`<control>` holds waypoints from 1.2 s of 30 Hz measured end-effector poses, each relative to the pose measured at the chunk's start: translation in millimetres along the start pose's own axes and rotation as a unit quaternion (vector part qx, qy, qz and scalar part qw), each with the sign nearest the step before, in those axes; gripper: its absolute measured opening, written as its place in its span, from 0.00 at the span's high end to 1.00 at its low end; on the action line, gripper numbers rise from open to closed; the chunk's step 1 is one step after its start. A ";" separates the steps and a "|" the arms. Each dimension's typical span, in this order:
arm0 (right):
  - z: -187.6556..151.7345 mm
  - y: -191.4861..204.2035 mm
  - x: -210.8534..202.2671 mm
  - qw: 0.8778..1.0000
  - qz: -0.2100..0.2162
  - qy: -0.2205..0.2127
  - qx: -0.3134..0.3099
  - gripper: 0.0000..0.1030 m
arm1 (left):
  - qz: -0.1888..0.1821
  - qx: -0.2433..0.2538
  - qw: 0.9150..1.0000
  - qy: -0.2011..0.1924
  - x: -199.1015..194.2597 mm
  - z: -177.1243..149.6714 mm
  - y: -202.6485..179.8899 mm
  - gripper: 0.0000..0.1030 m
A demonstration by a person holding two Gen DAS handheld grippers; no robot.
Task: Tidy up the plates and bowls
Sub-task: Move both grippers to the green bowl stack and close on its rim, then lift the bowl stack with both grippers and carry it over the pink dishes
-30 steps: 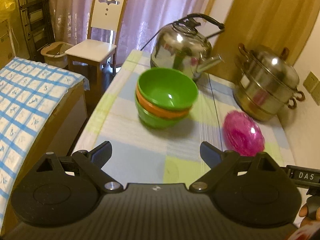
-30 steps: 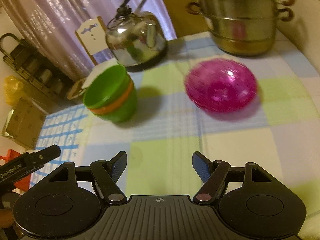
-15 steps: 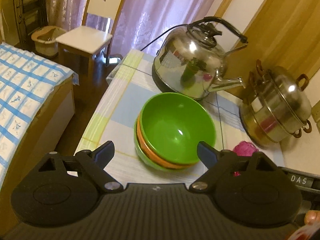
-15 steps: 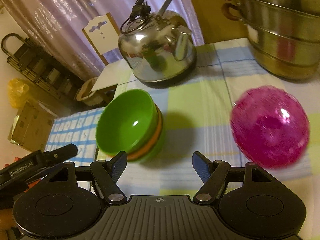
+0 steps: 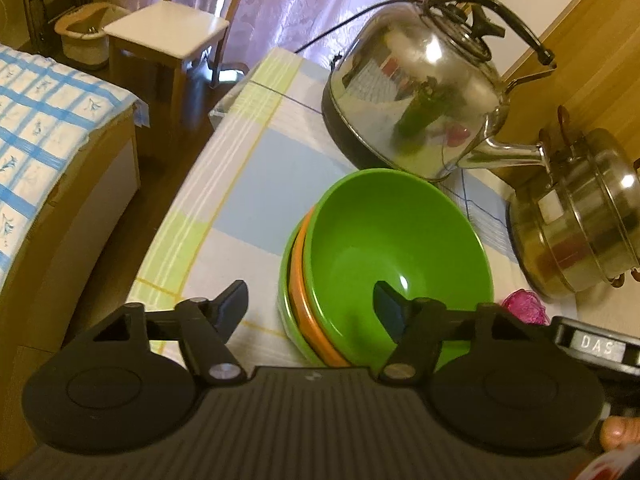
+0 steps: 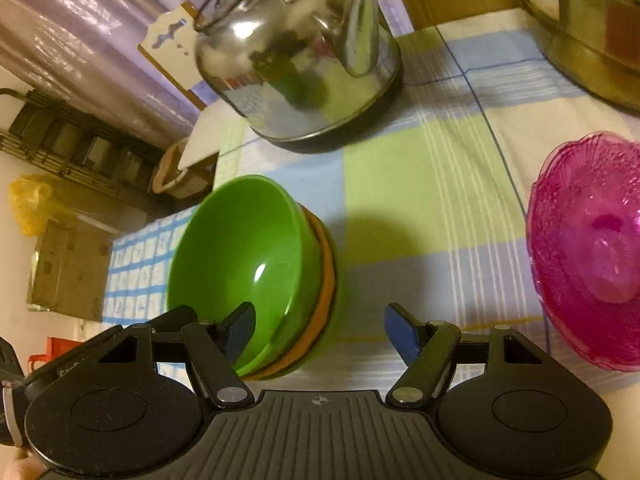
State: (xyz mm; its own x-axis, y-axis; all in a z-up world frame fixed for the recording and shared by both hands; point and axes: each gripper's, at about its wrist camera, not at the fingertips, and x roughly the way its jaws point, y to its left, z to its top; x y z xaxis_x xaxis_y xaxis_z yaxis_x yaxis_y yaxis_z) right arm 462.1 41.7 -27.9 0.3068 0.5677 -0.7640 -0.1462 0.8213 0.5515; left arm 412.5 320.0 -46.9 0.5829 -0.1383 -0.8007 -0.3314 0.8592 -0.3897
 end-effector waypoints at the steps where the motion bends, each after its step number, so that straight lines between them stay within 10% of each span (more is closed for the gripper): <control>1: 0.4 -1.7 3.5 1.000 0.002 0.001 0.002 0.31 | -0.001 0.000 1.000 0.002 3.5 0.9 0.1 0.43; 16: -0.4 0.8 34.6 1.000 0.003 0.010 0.003 0.57 | 0.003 0.015 1.000 0.006 24.0 3.9 -0.3 0.71; 36: -3.8 5.1 42.5 1.000 -0.015 0.010 0.005 0.70 | 0.034 0.045 0.998 0.017 26.5 -1.7 -11.2 0.76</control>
State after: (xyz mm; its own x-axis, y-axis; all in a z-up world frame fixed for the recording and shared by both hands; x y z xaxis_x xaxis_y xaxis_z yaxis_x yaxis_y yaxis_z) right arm 470.7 70.2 -58.9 0.2917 0.5440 -0.7867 -0.1285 0.8373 0.5314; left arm 430.4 305.9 -64.6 0.5347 -0.0933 -0.8399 -0.3003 0.9080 -0.2920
